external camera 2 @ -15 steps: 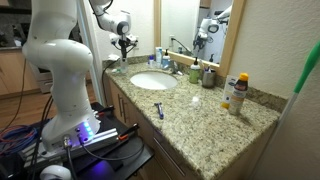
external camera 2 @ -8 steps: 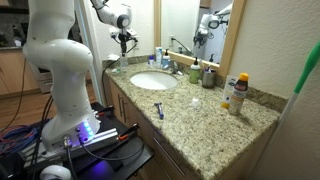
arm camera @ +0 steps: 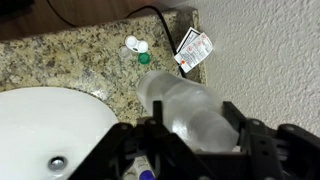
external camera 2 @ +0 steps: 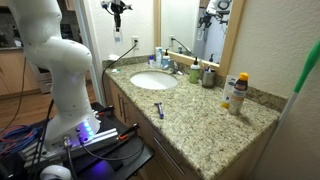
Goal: Move the clear bottle closer to the silver cup
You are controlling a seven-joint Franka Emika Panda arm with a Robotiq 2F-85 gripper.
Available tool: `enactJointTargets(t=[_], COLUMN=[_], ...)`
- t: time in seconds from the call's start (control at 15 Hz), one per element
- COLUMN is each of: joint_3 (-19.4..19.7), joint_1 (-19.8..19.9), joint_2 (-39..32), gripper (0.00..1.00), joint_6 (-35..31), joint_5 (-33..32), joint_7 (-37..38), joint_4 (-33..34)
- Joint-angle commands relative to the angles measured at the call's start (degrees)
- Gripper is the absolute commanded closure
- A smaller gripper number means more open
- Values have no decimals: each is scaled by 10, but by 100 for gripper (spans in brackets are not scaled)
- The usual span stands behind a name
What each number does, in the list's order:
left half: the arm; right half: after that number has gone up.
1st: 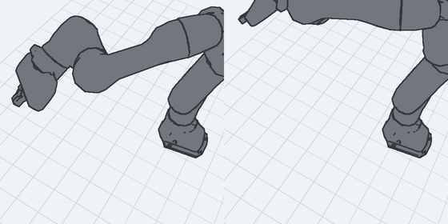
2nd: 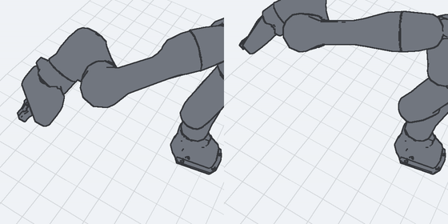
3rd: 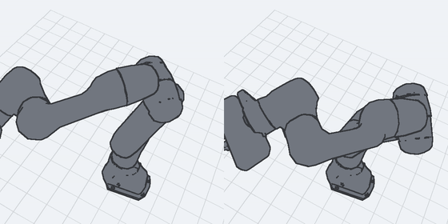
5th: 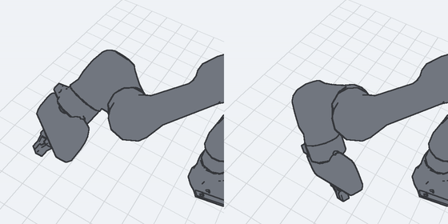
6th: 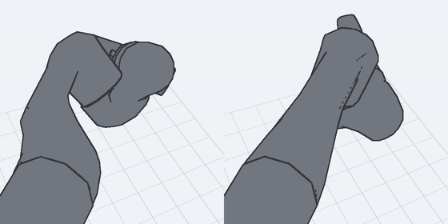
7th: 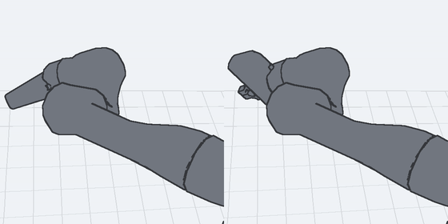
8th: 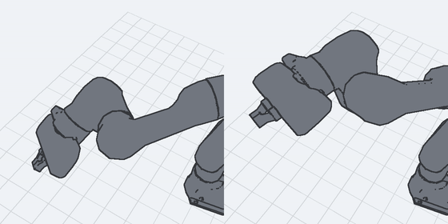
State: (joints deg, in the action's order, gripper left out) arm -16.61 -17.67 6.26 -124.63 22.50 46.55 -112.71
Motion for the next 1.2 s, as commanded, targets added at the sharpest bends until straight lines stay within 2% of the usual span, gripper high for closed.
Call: enactJointTargets(t=[0.0, 0.07, 0.2, 0.33, 0.67, 0.73, 0.8, 0.93, 1.0, 1.13], joint_3=[-6, -2, 15, 43, 122, 125, 118, 130, 129, 140], joint_1=[5, 10, 29, 54, 128, 134, 126, 141, 141, 159], joint_2=[-4, -22, -29, -18, 32, 44, 3, 22, 28, 18], gripper=[40, 65, 65, 65, 65, 65, 40, 40, 65, 65], joint_6=[1, -8, -52, -67, -75, -84, -60, -61, -61, -62], joint_5=[0, -9, -29, -27, -14, -16, -24, -23, -23, -35], joint_7=[0, 6, 43, 44, 52, 75, 47, 56, 61, 91], joint_4=[1, -2, -9, -17, -58, -70, -29, -43, -48, -57])
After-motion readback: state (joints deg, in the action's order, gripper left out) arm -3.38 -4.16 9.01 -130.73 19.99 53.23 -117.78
